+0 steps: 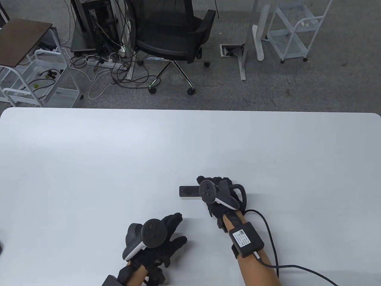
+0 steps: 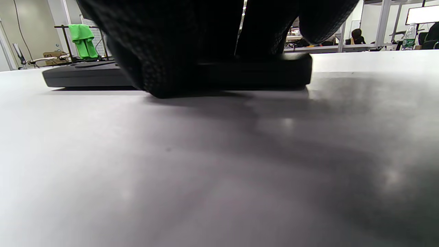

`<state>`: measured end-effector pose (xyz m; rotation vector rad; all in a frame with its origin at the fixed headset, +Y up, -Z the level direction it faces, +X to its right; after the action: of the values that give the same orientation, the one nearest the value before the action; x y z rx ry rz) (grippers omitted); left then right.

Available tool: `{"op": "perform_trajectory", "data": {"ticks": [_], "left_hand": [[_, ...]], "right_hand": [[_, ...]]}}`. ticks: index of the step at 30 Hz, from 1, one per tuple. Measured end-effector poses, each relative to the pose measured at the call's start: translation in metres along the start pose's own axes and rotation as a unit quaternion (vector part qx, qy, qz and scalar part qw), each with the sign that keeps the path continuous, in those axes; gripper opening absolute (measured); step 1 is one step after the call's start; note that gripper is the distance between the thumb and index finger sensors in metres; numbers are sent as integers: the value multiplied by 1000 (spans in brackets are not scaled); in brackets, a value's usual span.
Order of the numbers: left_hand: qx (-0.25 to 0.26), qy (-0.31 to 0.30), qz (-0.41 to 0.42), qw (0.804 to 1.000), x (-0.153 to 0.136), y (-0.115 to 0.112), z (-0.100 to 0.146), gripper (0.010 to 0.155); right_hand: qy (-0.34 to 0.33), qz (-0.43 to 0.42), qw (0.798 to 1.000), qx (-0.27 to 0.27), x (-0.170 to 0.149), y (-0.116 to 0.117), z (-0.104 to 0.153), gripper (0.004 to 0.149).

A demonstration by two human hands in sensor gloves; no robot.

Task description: Fit batteries into remote control, then fit battery cover

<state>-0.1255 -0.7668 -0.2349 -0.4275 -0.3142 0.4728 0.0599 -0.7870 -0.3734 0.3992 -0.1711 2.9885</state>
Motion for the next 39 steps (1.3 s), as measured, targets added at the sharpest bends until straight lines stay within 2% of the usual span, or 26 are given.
{"op": "perform_trajectory", "data": {"ticks": [12, 19, 28, 30, 32, 37, 39], "left_hand": [[1, 0, -1, 1000, 0, 0, 0, 79], [-1, -5, -14, 1000, 6, -2, 2, 79], [-5, -10, -24, 1000, 10, -5, 2, 78], [-3, -7, -31, 999, 11, -5, 3, 78], [4, -5, -43, 999, 13, -4, 4, 78], [6, -7, -48, 999, 14, -4, 4, 78], [3, -2, -52, 999, 14, -6, 3, 78]], "right_hand": [[-14, 23, 1000, -5, 5, -2, 9, 74], [-19, 25, 999, -5, 0, -19, 45, 83], [2, -62, 998, 29, -15, -65, 109, 82], [8, -75, 997, 36, -18, -68, 122, 83], [-1, -66, 998, 18, -20, -70, 131, 83], [-14, -13, 1000, -15, -25, -61, 137, 82], [-8, -23, 1000, 11, -28, -58, 134, 82]]}}
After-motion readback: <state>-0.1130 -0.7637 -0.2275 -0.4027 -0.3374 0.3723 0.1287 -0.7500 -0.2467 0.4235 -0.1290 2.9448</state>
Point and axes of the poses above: the tracker on the back of each hand, its own x axis roughly to the thumb side, its own z axis roughly from the fingertips to the wrist, y = z × x, the point moved 4 cm from there along -z, roughly from the wrist to the fingertips, and after that the axes turned 10 degrees about -x, right-handed, at the moved point
